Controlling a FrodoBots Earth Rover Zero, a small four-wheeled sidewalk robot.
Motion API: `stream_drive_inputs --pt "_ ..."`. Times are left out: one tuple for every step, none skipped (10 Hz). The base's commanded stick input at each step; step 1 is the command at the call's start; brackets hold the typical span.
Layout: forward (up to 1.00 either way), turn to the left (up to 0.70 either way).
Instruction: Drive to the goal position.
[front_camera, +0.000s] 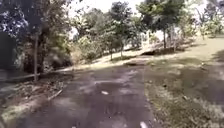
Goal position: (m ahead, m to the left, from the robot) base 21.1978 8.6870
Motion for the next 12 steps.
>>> stream_drive_inputs --pt "1.0 0.0" --pt "1.0 0.0" --pt "1.0 0.19" --pt "1.0 0.4" --pt "1.0 0.33" --pt "1.0 0.11" --pt "1.0 0.0" --pt "1.0 0.0" --pt "1.0 0.0" --pt "1.0 0.0" --pt "1.0 0.0" --pt "1.0 0.0"
